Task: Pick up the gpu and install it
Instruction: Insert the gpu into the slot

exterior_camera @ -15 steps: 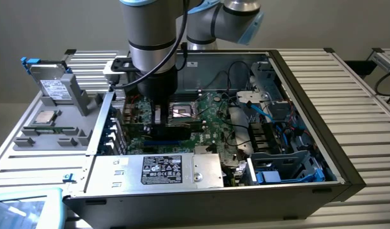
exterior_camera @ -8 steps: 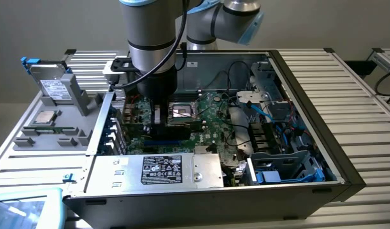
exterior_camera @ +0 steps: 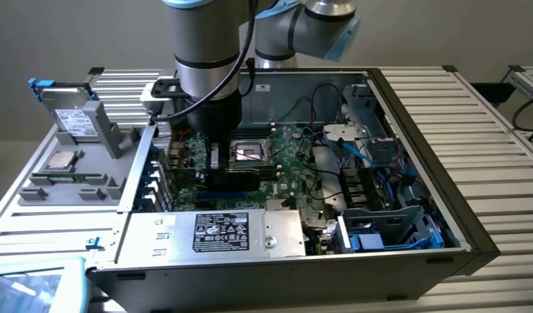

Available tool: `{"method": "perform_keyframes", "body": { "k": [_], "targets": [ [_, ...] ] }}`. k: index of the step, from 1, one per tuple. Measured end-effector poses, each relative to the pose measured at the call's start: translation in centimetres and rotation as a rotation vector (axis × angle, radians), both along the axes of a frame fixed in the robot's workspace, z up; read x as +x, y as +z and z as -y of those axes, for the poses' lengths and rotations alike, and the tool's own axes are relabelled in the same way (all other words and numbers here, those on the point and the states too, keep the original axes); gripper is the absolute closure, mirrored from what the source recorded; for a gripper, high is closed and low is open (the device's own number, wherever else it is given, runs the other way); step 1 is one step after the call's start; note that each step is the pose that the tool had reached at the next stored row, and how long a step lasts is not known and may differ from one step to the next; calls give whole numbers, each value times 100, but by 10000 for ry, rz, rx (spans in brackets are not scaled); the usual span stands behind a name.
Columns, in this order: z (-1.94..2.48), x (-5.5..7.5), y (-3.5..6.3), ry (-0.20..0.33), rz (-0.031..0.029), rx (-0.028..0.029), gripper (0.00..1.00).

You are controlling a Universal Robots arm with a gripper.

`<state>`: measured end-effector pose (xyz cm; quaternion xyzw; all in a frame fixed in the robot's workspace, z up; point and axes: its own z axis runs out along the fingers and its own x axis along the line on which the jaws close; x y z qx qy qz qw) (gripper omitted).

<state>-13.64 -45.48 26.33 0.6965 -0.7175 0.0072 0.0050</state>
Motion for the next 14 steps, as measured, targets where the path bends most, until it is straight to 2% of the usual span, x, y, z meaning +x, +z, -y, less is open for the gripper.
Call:
{"method": "perform_keyframes", "body": {
  "k": [14],
  "targets": [
    [-12,-11,-16,9,15,-9,73]
  ]
}}
